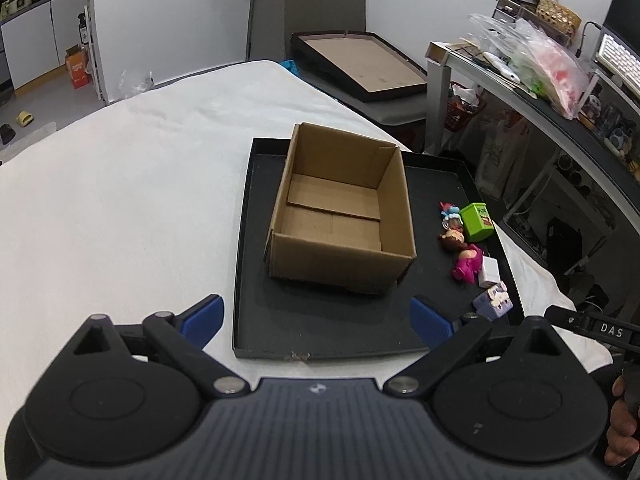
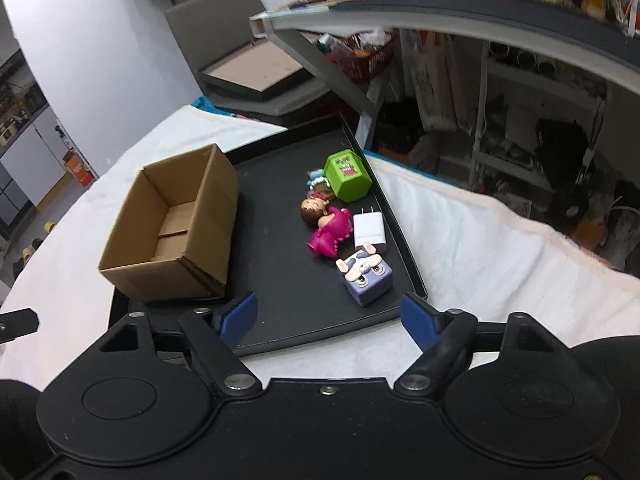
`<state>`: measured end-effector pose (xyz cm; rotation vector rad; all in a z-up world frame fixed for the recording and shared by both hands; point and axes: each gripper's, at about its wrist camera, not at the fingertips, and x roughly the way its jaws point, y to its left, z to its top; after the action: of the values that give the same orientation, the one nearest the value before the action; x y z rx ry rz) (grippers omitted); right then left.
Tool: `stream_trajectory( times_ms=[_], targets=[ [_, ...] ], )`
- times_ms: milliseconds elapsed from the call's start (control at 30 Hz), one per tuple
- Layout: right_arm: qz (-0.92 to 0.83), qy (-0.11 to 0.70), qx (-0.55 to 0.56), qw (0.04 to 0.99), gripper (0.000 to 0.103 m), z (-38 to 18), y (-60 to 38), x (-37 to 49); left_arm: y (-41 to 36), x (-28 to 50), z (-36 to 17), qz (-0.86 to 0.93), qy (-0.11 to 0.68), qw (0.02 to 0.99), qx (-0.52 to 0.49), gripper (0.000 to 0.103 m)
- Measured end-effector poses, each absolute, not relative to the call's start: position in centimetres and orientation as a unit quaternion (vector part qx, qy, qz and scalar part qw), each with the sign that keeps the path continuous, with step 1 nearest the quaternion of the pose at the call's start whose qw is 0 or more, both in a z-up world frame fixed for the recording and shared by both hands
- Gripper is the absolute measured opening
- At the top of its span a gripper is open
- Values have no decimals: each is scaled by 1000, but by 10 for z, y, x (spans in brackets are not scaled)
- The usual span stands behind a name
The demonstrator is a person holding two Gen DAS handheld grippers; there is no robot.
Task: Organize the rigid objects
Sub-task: 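Grasp the cardboard box wall with the left tool while the right tool grasps the bunny cube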
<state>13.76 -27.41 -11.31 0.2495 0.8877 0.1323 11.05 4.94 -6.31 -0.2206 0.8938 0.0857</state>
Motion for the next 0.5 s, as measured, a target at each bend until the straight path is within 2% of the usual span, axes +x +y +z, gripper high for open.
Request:
stream_trajectory(
  times_ms=[133, 500],
  targets=[
    [65, 439, 119, 888, 69, -117, -274, 154, 53, 125, -63, 45, 437, 892, -110, 94],
    [52, 493, 106, 862, 65, -145, -274, 201, 67, 170, -74, 57, 461, 878, -118, 79]
  ],
)
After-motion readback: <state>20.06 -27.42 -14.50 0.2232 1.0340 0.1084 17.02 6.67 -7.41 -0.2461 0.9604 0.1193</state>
